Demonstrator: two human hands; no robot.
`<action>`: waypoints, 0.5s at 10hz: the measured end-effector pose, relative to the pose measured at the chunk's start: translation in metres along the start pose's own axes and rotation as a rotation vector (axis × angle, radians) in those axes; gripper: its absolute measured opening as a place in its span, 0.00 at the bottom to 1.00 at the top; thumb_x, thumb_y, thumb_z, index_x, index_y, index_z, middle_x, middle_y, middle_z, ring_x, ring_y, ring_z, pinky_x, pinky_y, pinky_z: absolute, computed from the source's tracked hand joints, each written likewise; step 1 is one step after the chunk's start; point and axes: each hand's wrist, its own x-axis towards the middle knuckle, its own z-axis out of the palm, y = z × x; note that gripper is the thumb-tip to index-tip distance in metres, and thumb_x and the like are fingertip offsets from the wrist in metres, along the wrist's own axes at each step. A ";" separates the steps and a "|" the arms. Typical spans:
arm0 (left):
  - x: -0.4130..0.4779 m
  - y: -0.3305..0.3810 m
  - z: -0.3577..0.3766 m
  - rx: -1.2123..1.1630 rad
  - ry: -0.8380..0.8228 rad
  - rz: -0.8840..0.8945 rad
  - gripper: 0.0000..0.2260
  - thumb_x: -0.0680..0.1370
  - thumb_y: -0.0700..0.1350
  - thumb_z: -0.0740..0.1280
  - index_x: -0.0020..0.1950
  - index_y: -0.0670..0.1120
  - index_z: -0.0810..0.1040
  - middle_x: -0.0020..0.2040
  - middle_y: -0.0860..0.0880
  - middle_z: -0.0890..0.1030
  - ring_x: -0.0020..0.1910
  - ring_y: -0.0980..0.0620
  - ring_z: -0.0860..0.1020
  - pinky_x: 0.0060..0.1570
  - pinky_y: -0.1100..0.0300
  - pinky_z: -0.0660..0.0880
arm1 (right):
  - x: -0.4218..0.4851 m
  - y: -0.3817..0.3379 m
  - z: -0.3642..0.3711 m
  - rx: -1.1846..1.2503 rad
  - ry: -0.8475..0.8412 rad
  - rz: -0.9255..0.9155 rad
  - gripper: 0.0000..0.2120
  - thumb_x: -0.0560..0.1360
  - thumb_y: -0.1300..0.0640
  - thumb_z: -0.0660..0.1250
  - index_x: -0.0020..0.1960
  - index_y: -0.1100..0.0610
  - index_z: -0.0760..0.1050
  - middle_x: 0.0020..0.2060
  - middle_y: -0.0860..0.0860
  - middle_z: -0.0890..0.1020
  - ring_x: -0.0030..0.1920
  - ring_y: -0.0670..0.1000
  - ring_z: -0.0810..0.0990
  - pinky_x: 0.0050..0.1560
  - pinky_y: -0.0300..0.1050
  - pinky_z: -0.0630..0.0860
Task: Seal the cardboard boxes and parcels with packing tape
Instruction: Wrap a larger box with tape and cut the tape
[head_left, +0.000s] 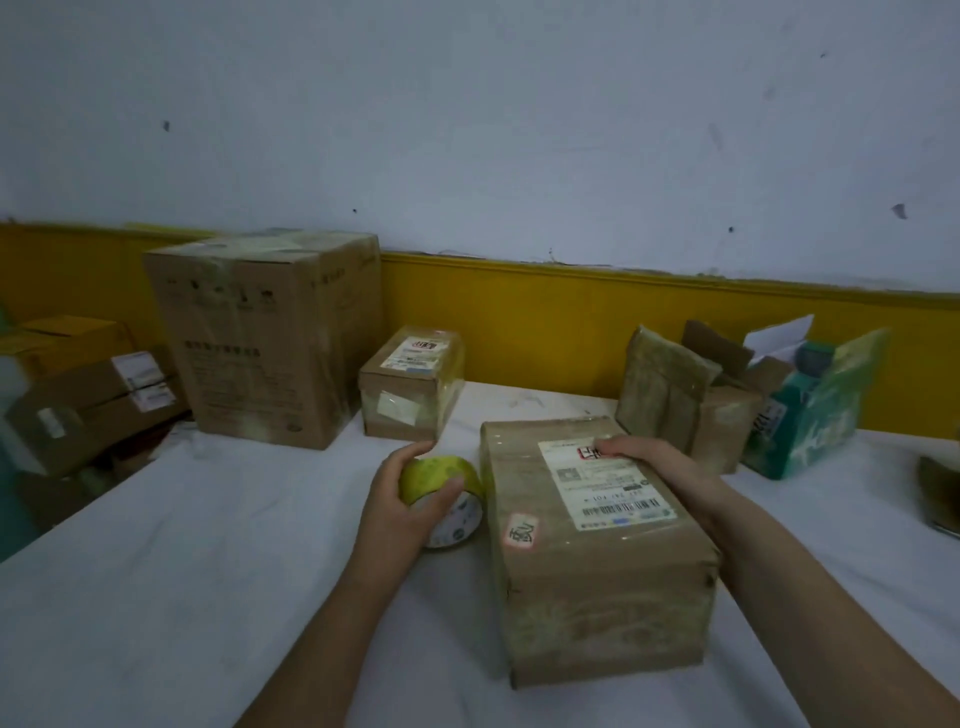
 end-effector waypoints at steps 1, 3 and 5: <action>-0.002 0.004 -0.001 -0.010 0.039 0.028 0.27 0.68 0.57 0.76 0.64 0.57 0.73 0.60 0.62 0.75 0.58 0.62 0.75 0.50 0.67 0.78 | 0.002 0.006 -0.002 0.106 0.043 -0.015 0.13 0.80 0.57 0.61 0.43 0.65 0.76 0.28 0.58 0.82 0.23 0.52 0.81 0.21 0.38 0.75; -0.002 0.036 0.030 -0.805 0.097 -0.439 0.16 0.79 0.51 0.67 0.64 0.47 0.79 0.57 0.43 0.84 0.56 0.43 0.82 0.52 0.47 0.79 | 0.005 0.020 0.003 0.221 0.152 -0.145 0.16 0.75 0.58 0.67 0.58 0.67 0.76 0.46 0.59 0.82 0.33 0.53 0.79 0.26 0.36 0.76; 0.033 0.081 0.028 -0.774 0.036 -0.526 0.13 0.82 0.49 0.60 0.48 0.43 0.80 0.40 0.44 0.83 0.42 0.45 0.79 0.41 0.54 0.74 | 0.019 0.053 0.022 0.139 0.151 -0.164 0.15 0.82 0.54 0.60 0.66 0.59 0.73 0.48 0.46 0.84 0.39 0.41 0.83 0.34 0.30 0.77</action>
